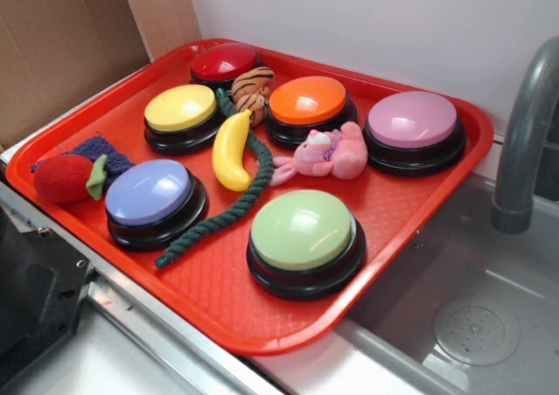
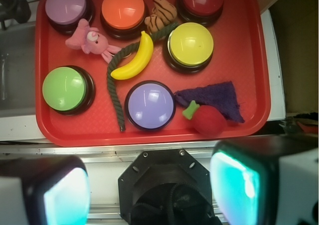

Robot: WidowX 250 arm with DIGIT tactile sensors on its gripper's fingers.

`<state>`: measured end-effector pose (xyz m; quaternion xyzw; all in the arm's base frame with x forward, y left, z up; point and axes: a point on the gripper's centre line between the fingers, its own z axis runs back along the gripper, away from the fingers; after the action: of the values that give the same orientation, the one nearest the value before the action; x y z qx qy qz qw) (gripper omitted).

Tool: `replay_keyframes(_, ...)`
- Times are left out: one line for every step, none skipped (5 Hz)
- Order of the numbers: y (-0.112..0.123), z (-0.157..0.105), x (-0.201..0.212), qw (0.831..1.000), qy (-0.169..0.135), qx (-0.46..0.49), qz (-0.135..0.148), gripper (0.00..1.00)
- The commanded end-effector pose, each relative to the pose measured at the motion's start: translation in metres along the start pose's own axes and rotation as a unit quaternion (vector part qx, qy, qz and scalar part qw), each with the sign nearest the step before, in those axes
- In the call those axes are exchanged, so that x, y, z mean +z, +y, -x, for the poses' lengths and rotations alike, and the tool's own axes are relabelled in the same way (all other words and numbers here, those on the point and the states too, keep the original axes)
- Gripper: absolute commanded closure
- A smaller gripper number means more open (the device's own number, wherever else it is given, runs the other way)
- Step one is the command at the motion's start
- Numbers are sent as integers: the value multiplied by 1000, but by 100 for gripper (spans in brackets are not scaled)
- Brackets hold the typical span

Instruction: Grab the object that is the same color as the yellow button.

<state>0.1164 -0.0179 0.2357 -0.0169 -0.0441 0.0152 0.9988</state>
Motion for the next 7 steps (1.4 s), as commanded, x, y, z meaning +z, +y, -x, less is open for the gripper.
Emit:
replay_keyframes(0,0,0,1000,0,0,0,0)
replay_keyframes(0,-19,-25,999,19,31,6,0)
replay_keyframes(-18,-45,-60,996,28,83,-3,0)
replay_keyframes(-23,-67,-99,991,6,134,0,0)
replay_keyframes(-17,-83,-131,982,-10,188,25,0)
replay_keyframes(-13,-96,-157,974,-28,227,7,0)
replay_keyframes(-3,-108,-187,969,-43,245,2,0)
